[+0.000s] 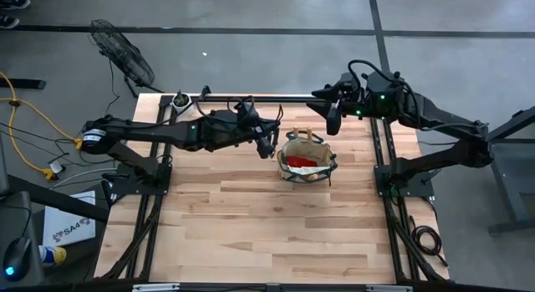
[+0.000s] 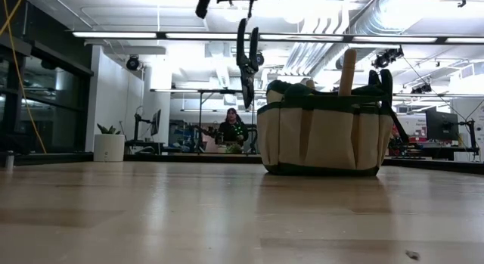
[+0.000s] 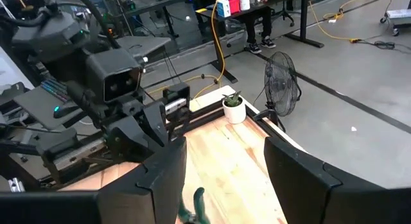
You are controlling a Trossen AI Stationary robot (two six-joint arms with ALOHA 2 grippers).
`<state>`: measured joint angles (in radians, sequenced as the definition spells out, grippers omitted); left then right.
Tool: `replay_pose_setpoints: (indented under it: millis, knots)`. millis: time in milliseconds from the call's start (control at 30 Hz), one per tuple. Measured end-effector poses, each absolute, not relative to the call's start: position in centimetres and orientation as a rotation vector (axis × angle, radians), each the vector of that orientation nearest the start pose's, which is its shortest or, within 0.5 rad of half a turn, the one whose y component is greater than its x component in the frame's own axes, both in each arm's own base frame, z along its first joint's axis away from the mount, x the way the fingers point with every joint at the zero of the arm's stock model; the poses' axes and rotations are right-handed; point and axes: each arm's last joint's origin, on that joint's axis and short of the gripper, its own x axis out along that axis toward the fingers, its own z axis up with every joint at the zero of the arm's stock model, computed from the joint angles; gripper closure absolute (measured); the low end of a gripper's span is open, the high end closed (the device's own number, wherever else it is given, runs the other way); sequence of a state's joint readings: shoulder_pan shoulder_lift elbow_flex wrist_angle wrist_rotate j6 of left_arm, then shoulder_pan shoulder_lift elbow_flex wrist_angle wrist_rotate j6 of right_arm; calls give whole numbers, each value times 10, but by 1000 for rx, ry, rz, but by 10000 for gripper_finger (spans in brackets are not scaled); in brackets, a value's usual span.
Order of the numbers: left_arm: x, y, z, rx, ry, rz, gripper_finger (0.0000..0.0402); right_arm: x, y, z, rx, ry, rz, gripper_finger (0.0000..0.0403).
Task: Pick & Place Garden tools in Gardening bag
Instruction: Put the shear scissors into the gardening bag
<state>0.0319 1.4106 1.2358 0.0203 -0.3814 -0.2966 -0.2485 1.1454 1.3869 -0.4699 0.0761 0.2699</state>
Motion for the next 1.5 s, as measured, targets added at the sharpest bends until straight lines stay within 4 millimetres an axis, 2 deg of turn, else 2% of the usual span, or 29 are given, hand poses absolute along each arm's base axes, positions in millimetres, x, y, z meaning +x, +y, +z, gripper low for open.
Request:
replay_pose_setpoints:
  millis: [900, 1333, 1500]
  knots:
    - [343, 21, 359, -385, -28, 410, 401, 212, -56, 432, 258, 281, -361, 201]
    - [345, 21, 356, -425, -19, 416, 401, 211, -56, 429, 239, 329, -359, 201]
    - [351, 19, 347, -456, 5, 420, 401, 211, -56, 428, 233, 334, -358, 201]
